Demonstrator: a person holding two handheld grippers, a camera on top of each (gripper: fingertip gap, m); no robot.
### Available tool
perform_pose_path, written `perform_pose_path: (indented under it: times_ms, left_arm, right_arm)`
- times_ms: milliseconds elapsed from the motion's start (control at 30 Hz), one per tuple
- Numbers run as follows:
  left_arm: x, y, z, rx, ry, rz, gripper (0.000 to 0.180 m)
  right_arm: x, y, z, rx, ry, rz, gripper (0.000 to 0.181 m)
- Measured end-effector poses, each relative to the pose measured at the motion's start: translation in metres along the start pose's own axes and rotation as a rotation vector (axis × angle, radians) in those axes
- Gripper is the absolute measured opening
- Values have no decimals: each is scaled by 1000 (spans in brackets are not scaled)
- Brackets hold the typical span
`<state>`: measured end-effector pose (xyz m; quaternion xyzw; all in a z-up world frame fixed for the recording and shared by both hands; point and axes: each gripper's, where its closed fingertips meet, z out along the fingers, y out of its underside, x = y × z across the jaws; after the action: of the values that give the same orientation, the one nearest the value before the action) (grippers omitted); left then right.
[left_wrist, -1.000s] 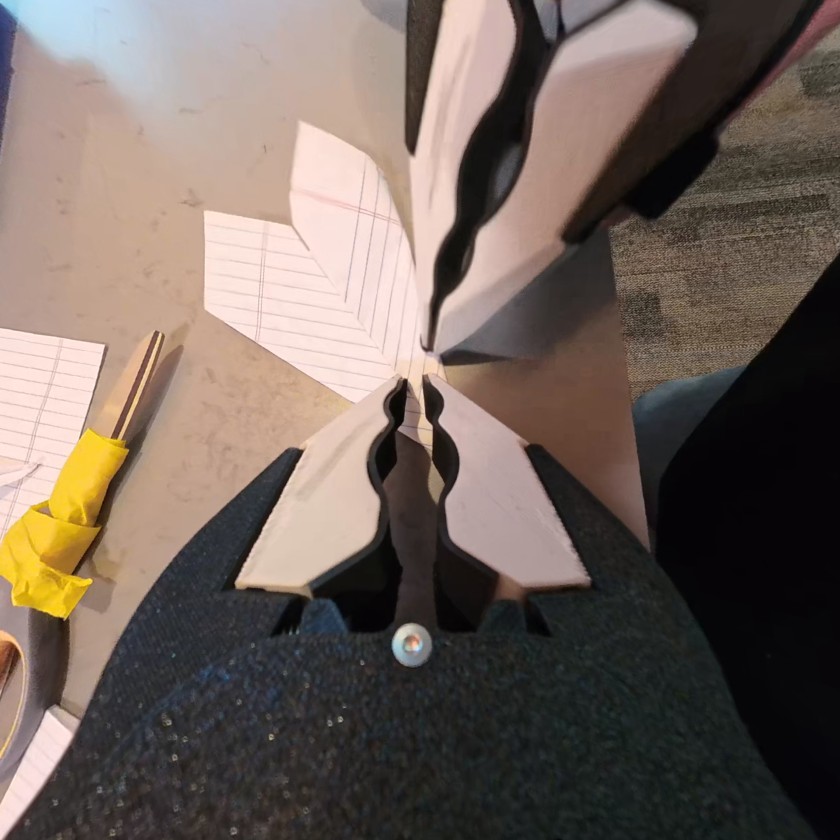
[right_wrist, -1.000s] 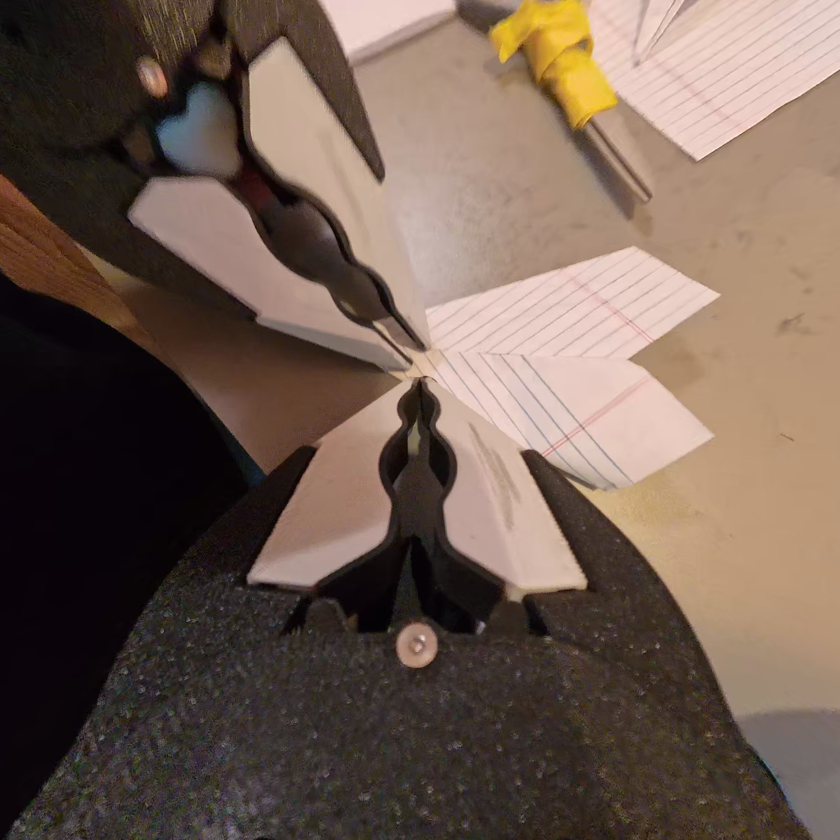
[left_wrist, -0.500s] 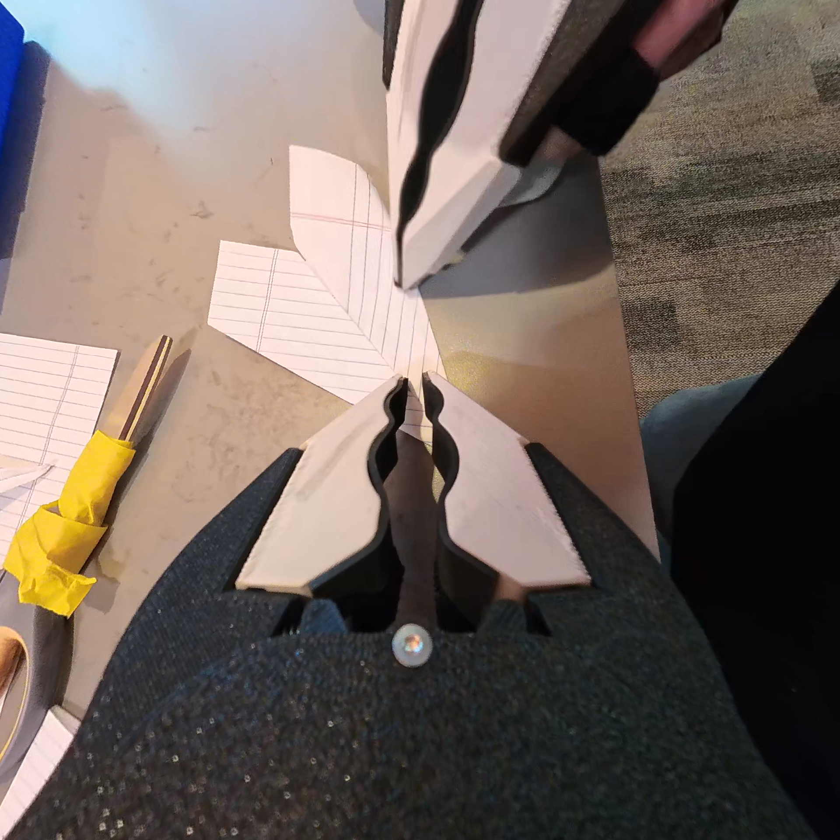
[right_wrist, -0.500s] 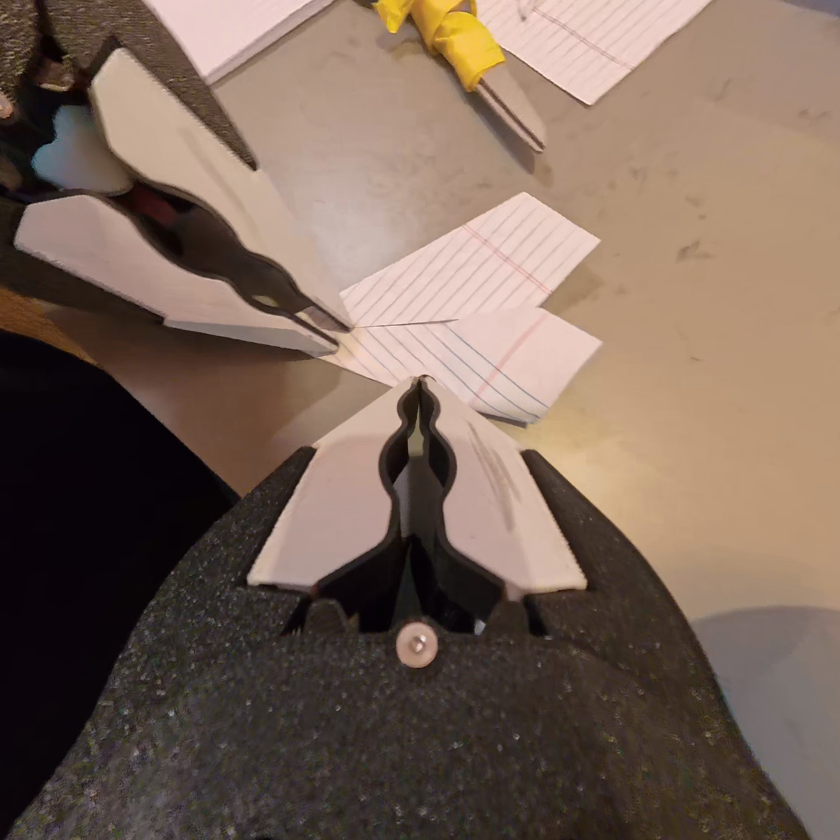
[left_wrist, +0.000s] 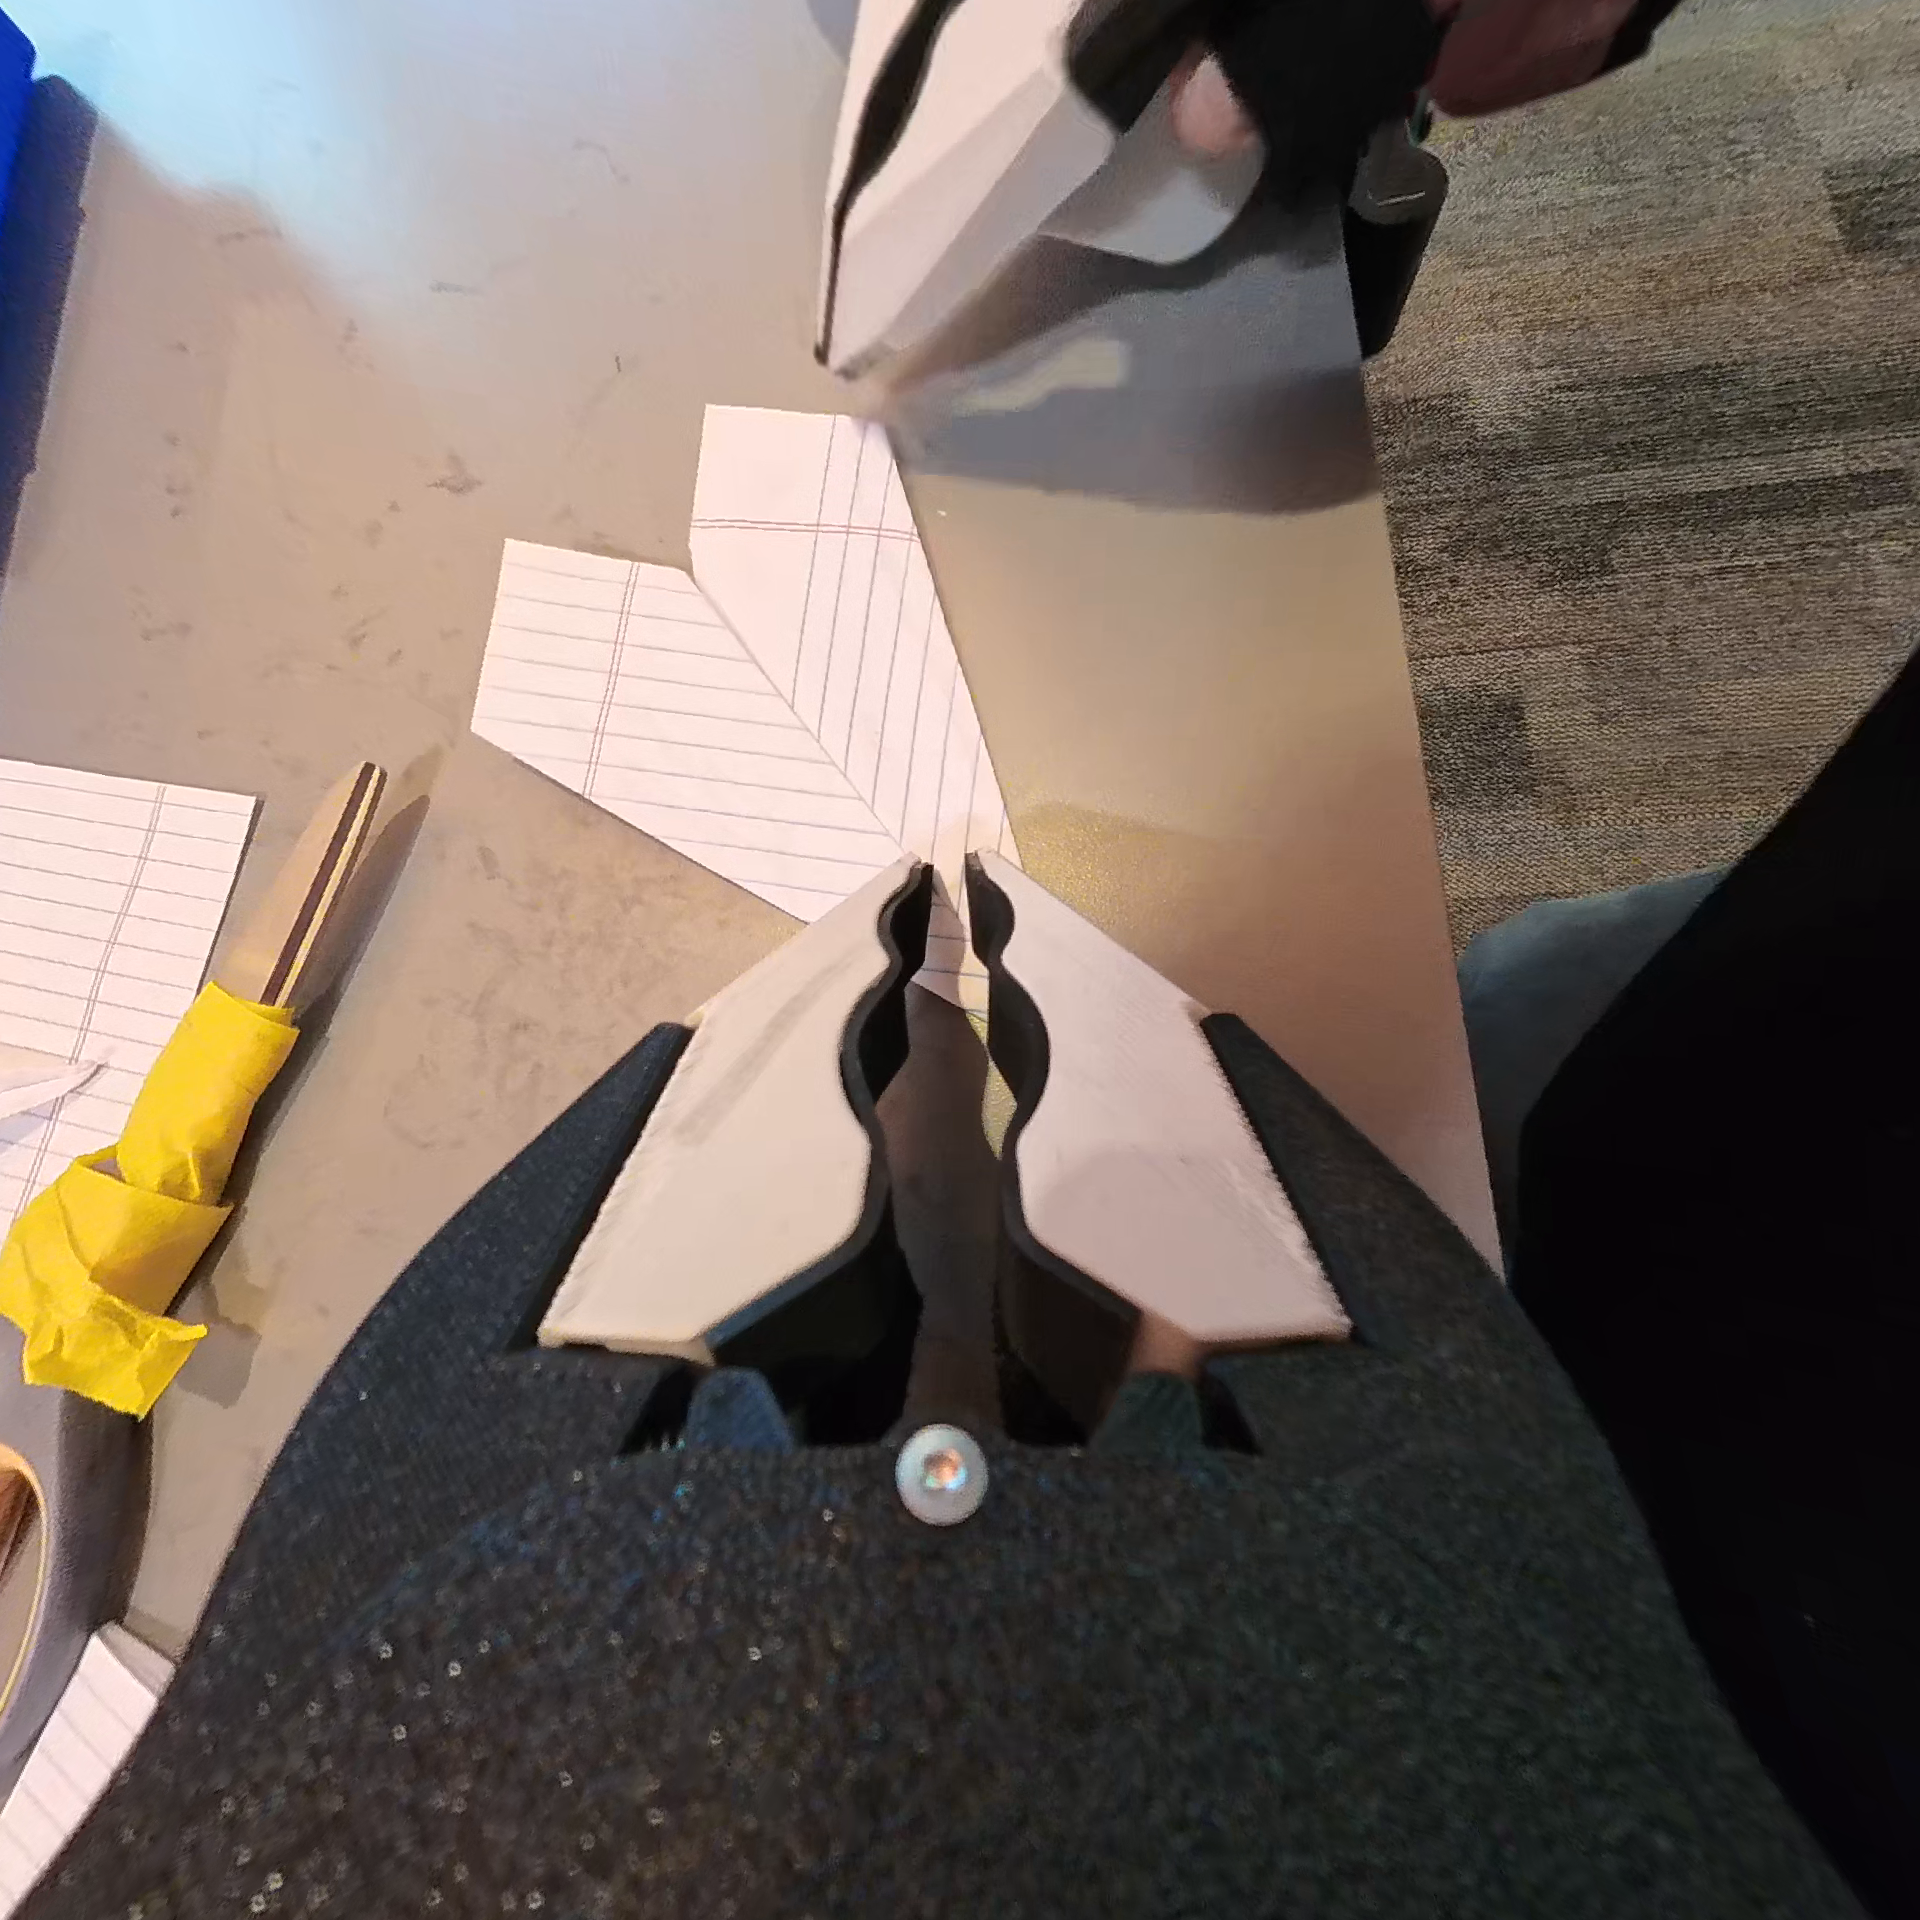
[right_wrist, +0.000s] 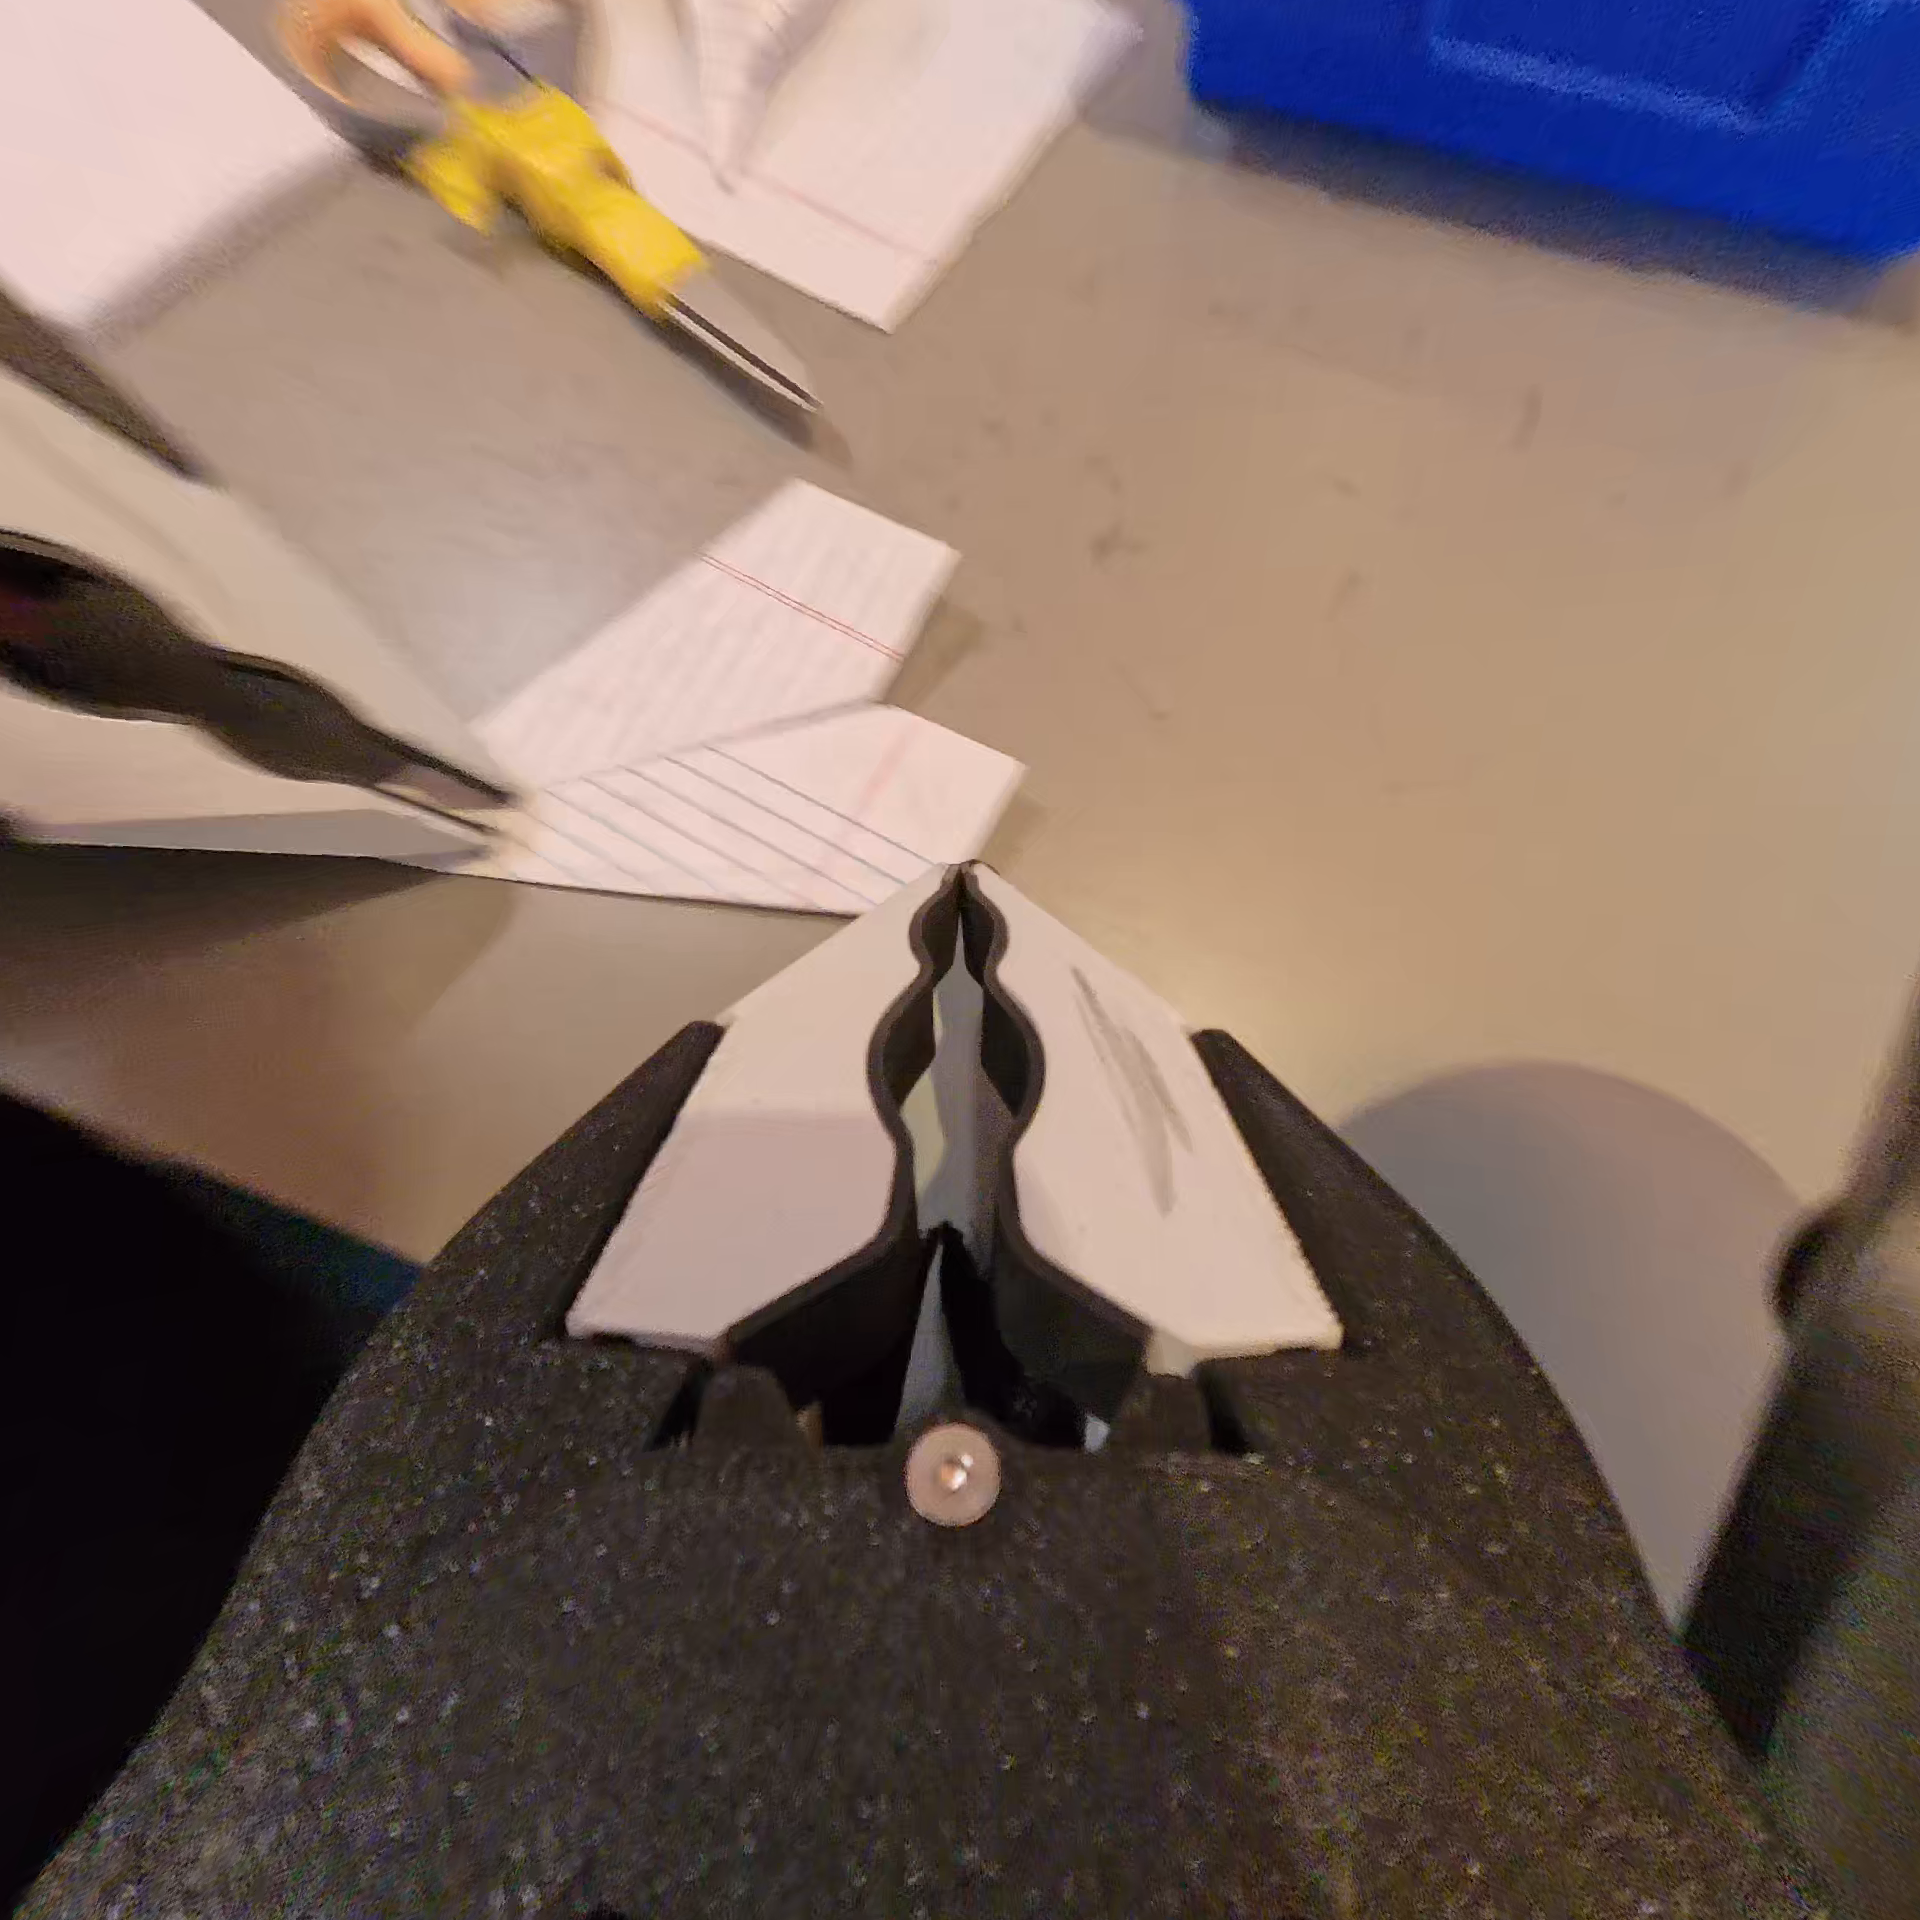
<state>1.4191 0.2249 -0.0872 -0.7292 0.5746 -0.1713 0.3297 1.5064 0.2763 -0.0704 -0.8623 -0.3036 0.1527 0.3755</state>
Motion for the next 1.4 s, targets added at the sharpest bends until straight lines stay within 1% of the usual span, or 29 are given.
perform_pose_path:
  times_ms: [33,133,333,533,600,633,700,767,833,1000,1067,1133,1167,1200,1233,1300,1400]
  left_arm:
    - [0,0,0,0,2,-2,7]
    - [0,0,-1,1,6,-3,7]
    - [0,0,0,1,0,4,7]
    - [0,0,0,2,-4,7,7]
    - [0,0,0,2,-4,6,7]
    - [0,0,0,2,-3,3,7]
    - [-1,0,0,1,-2,1,7]
    - [0,0,0,2,-1,1,7]
    - [0,0,0,2,0,2,7]
    - [-1,0,0,2,-1,2,7]
    - [-1,0,0,-4,2,-10,7]
    - [-1,0,-3,-5,42,-48,7]
    - [-6,3,-7,-15,49,-100,12]
    - [-14,4,-13,-7,41,-146,21]
    - [-22,5,-23,10,26,-179,24]
    - [-35,14,-37,6,3,-254,26]
    - [-34,26,-44,-12,27,-332,30]
  right_arm:
    - [-14,-4,-2,18,-53,-12,0]
    - [-44,5,6,-21,-132,-82,0]
    - [-36,12,12,-50,-102,-40,0]
    - [-6,12,12,-75,21,7,0]
    - [1,12,9,-85,69,-11,0]
    - [-1,6,4,-60,68,-20,0]
    - [-28,-12,-4,12,-43,-25,0]
    - [-57,-10,2,-8,-123,-100,0]
    - [-72,4,15,-50,-167,-113,0]
    - [-43,11,15,-76,-69,-60,0]
    - [-41,12,14,-67,-88,-28,0]
    - [-41,11,14,-79,-76,-49,0]
    - [-42,12,14,-84,-86,-36,0]
    - [-42,12,14,-85,-96,-25,0]
    - [-39,12,14,-82,-93,-20,0]
    - [-38,11,13,-76,-103,7,0]
    - [-37,-3,4,-15,-98,2,0]
